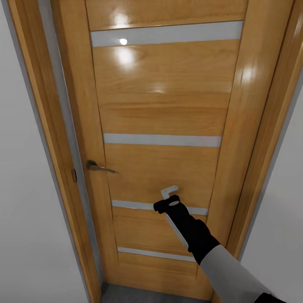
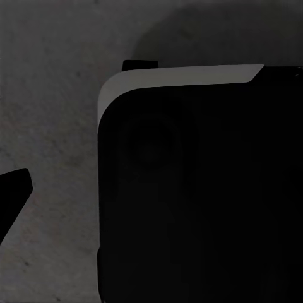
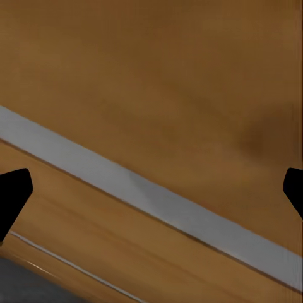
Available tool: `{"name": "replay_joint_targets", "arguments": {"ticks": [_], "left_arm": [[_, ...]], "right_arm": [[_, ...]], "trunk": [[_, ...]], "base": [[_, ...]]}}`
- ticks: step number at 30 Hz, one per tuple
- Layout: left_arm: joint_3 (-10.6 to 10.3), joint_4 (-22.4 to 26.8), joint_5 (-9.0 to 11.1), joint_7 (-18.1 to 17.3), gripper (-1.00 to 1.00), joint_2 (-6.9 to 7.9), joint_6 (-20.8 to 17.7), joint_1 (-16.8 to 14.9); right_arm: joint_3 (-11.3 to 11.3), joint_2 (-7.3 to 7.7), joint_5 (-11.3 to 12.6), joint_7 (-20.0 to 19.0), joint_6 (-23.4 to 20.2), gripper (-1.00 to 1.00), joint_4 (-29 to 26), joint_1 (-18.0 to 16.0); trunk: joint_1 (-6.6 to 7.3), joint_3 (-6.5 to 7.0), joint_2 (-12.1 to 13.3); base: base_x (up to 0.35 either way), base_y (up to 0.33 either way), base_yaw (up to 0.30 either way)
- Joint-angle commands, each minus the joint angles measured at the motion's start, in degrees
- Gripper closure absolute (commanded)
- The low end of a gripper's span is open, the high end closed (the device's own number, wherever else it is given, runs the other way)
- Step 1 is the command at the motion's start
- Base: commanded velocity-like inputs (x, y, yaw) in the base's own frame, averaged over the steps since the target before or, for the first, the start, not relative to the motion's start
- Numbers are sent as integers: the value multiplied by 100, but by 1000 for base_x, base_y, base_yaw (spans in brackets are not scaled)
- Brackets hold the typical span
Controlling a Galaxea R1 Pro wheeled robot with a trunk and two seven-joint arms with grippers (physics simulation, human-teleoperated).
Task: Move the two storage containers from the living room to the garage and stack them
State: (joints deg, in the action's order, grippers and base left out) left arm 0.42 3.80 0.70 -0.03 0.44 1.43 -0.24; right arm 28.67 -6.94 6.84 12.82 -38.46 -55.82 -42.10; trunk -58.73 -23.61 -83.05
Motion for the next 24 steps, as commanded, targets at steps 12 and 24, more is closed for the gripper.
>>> {"name": "replay_joint_targets", "arguments": {"ticks": [12,24], "left_arm": [[6,-2,5,-3,-100,0,15,-2],[3,-2,1,-5,-100,-7,15,-2]], "right_arm": [[32,-306,-536,65,-29,-100,-52,-9],[83,-306,-464,63,138,-100,466,-421]], "trunk": [[0,-6,-3],[0,-6,-3]], "base": [[0,0,0],[0,0,0]]}}
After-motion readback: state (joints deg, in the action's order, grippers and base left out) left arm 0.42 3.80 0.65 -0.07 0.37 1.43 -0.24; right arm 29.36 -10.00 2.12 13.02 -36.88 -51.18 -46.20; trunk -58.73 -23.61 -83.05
